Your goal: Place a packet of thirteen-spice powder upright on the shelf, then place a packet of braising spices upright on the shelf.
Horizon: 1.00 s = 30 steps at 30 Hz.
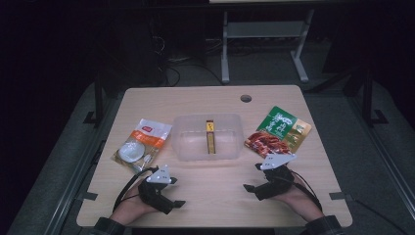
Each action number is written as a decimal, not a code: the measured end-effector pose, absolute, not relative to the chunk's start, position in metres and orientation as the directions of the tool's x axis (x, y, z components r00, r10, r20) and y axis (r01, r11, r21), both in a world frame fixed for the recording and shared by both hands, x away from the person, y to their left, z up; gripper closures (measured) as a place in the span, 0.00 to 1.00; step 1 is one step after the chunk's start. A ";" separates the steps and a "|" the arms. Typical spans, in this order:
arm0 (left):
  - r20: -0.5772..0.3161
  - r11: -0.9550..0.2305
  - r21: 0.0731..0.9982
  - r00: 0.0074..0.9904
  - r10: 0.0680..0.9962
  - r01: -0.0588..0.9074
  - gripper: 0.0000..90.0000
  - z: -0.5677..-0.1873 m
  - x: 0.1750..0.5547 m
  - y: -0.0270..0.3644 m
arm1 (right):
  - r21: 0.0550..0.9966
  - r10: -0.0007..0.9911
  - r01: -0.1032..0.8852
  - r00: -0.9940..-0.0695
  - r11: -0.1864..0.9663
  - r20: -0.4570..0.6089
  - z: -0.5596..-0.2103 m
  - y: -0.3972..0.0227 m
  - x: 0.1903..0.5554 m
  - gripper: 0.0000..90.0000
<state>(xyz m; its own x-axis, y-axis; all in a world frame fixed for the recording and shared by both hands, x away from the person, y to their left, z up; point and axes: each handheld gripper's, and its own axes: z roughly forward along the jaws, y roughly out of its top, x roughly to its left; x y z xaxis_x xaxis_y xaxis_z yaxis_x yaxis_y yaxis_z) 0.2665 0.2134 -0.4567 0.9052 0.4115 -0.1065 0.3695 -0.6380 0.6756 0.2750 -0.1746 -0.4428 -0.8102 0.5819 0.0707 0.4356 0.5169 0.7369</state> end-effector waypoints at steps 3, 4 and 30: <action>-0.101 -0.641 0.675 0.906 0.411 0.365 0.16 -0.457 0.267 0.214 | 0.734 0.593 0.446 -0.802 0.513 0.073 -0.444 -0.179 0.273 0.16; -0.100 -0.639 0.676 0.906 0.412 0.366 0.16 -0.457 0.267 0.214 | 0.732 0.596 0.447 -0.800 0.514 0.070 -0.444 -0.180 0.274 0.16; -0.105 -0.654 0.662 0.909 0.403 0.366 0.16 -0.458 0.267 0.211 | 0.770 0.769 0.498 -0.639 0.399 0.015 -0.437 -0.225 0.336 0.70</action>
